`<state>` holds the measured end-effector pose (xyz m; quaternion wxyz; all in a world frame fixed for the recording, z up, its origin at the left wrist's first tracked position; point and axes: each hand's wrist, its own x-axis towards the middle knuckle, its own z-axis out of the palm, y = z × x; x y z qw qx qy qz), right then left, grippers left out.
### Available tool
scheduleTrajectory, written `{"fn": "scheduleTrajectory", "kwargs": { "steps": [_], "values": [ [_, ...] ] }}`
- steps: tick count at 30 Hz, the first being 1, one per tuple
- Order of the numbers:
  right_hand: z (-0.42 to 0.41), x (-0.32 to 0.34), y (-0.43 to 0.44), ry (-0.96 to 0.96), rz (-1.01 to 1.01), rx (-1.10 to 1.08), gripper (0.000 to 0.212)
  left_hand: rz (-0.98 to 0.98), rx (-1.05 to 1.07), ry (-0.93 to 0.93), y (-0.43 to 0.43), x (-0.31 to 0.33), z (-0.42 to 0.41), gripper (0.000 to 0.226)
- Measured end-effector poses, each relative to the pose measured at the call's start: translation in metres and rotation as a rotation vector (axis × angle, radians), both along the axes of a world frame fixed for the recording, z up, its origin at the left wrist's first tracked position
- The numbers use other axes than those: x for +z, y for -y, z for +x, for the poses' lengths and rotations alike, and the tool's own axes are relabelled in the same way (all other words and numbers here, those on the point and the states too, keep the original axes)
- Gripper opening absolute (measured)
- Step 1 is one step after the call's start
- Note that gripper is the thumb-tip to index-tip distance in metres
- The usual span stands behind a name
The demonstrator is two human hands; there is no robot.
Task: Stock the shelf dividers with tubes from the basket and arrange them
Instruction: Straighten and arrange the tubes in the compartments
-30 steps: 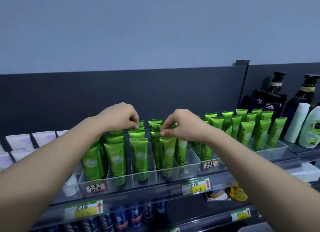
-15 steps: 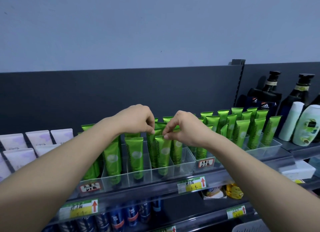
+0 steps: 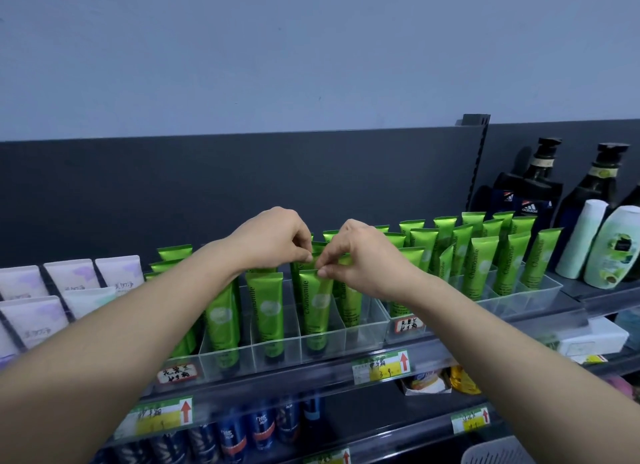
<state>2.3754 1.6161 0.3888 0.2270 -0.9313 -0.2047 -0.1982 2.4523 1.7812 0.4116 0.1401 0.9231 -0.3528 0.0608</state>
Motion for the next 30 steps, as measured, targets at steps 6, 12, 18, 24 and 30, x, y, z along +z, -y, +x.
{"fn": "scheduleTrajectory", "kwargs": {
  "steps": [6,12,18,24,30],
  "values": [
    [0.002,0.001,0.0,-0.015,-0.021,0.002,0.011,0.024,-0.015,0.003,0.0,0.003,0.0,0.001],
    [0.004,-0.002,0.001,-0.018,-0.013,-0.002,0.012,0.023,-0.022,-0.011,0.0,0.005,-0.001,0.003],
    [0.002,0.007,0.01,-0.053,0.075,0.006,0.013,-0.017,-0.002,-0.078,-0.005,0.013,0.0,0.015],
    [0.036,0.011,0.013,0.016,0.019,-0.186,0.011,-0.025,0.118,0.056,-0.007,0.019,0.019,0.014],
    [0.057,0.013,0.001,-0.09,-0.095,-0.179,0.011,0.19,0.176,0.102,-0.004,0.007,0.037,0.023]
  ]
}}
